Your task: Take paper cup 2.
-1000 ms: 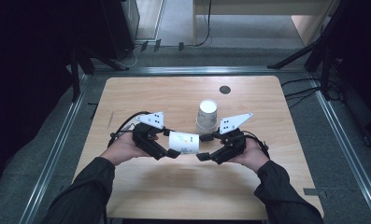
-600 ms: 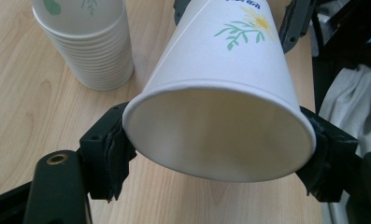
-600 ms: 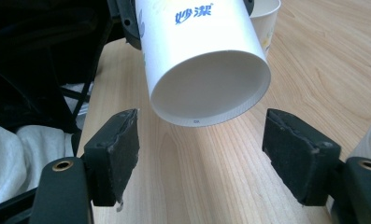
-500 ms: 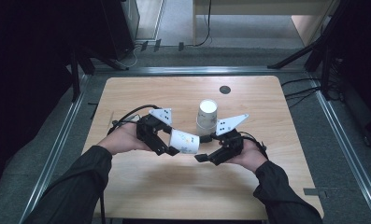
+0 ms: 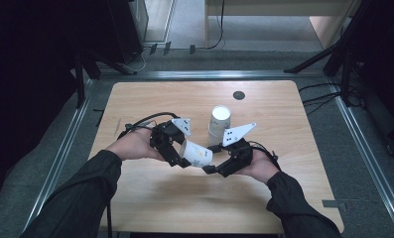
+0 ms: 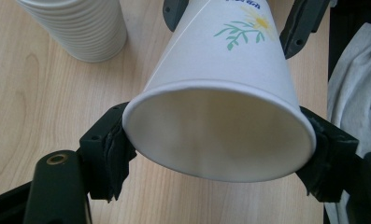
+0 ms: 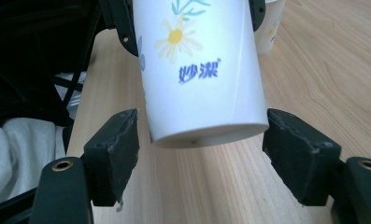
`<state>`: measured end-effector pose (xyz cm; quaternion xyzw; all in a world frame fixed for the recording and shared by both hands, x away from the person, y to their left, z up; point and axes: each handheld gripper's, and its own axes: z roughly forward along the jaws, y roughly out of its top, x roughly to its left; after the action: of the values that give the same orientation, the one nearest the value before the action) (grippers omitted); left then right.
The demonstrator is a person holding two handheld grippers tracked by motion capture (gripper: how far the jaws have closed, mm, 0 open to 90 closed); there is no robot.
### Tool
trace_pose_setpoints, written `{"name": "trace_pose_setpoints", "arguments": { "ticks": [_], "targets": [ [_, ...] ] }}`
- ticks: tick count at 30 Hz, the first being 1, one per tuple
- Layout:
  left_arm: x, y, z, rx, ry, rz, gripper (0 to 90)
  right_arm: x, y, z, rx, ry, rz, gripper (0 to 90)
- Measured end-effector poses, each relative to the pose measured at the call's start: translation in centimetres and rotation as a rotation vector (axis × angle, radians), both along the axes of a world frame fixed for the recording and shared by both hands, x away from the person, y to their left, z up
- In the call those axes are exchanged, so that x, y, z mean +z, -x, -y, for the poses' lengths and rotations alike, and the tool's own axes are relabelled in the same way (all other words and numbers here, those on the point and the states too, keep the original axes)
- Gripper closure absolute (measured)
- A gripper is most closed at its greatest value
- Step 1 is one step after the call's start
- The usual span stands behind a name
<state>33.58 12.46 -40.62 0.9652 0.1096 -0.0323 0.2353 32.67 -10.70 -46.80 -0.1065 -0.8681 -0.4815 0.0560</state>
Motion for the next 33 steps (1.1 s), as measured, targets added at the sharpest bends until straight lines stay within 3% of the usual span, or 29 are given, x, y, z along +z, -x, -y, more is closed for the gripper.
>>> {"name": "trace_pose_setpoints", "arguments": {
  "ticks": [6,23,33],
  "targets": [
    [-0.2,-0.2,0.5,-0.016,-0.065,-0.011,22.9,0.0,0.0,-0.6,-0.002,0.002,0.014,27.6],
    [-0.5,-0.3,1.6,-0.048,-0.152,-0.017,23.0,-0.3,0.2,-2.1,0.024,0.043,0.036,28.0],
    [-0.3,-0.3,1.6,-0.052,-0.156,-0.014,22.9,-0.5,0.2,-2.3,0.017,0.069,0.05,33.3]
  ]
}}
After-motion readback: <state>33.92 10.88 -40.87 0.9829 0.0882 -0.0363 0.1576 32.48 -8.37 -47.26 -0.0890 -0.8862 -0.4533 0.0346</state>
